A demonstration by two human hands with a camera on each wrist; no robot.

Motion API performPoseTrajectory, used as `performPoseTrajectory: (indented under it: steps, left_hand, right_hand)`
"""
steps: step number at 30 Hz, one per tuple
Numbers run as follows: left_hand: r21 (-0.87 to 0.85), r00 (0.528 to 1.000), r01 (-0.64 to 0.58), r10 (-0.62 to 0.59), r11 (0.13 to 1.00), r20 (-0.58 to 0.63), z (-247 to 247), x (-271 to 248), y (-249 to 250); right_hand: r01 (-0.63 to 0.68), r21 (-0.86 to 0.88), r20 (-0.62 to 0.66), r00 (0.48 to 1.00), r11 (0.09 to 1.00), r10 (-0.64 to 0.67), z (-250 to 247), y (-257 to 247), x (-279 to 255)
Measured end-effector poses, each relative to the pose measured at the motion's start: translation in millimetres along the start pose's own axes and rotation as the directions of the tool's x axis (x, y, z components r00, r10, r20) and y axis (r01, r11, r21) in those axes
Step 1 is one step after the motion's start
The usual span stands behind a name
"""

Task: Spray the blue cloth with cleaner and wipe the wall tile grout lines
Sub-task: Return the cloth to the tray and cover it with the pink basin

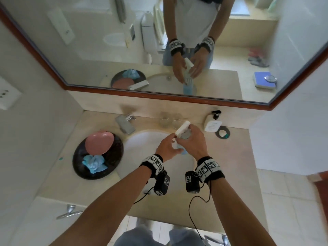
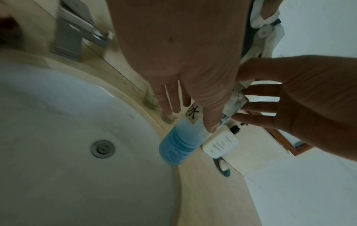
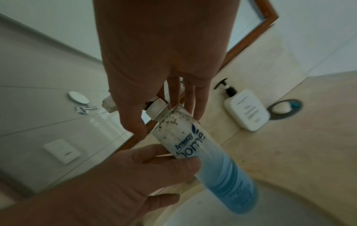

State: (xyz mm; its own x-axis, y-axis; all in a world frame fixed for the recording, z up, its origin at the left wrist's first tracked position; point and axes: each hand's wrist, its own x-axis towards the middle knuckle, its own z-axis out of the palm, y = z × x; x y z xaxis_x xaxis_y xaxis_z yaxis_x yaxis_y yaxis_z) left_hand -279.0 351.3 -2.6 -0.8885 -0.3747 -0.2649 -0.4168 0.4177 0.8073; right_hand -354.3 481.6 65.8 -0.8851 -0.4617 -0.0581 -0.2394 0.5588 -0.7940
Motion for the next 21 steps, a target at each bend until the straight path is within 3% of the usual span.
performPoseTrajectory:
  steps: [6,11,21]
  left_hand:
    - [-0.028,0.979,0.029,-0.034,0.999,-0.201,-99,-45,-67]
    - [-0.046,0.962,0.1,-0.108,0.994,-0.25,-164,-88,-124]
    - [-0.093,0.918,0.185,-0.206,0.978,-0.34,-221,-120,-183]
  right_hand:
    - [0.034,0.079,0.161,0.986,0.996,-0.047,94,-71,-13]
    - [0.082,0.111,0.272,0.956,0.99,-0.109,170,-115,-28]
    - [0.125,0.189,0.352,0.917,0.974,-0.186,246,-162,-41]
